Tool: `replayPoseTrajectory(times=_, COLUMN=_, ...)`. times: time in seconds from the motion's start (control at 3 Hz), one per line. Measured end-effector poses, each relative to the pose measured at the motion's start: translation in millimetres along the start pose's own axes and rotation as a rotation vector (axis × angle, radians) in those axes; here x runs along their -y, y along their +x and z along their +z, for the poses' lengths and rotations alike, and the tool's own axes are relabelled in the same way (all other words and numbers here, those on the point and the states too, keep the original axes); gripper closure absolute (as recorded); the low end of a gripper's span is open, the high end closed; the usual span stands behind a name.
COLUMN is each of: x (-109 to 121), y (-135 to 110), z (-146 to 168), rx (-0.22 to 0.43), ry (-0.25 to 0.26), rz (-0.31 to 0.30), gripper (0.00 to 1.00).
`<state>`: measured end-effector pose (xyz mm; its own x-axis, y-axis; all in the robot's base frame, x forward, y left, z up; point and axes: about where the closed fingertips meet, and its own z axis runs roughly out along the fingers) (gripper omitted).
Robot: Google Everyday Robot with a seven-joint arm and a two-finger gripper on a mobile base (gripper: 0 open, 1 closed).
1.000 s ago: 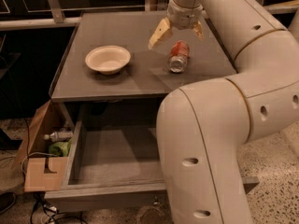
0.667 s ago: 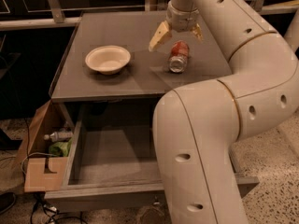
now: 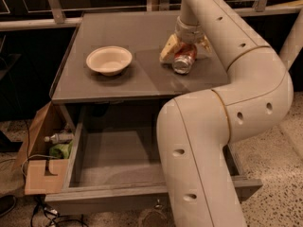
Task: Place coke can into top drawer
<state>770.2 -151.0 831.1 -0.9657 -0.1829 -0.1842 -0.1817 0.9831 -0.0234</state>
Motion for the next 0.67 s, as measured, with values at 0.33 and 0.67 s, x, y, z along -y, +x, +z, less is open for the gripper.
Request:
replayPoseTrajectory(times=0.33, x=-1.1, y=-6.1, z=3.0, rx=0.02, ry=-0.002, rz=-0.001, gripper=0.23)
replayPoseTrajectory(times=0.67, x=-2.1, y=-10.1, z=5.1, rx=0.03, ry=-0.003, rz=-0.002, gripper=0.46)
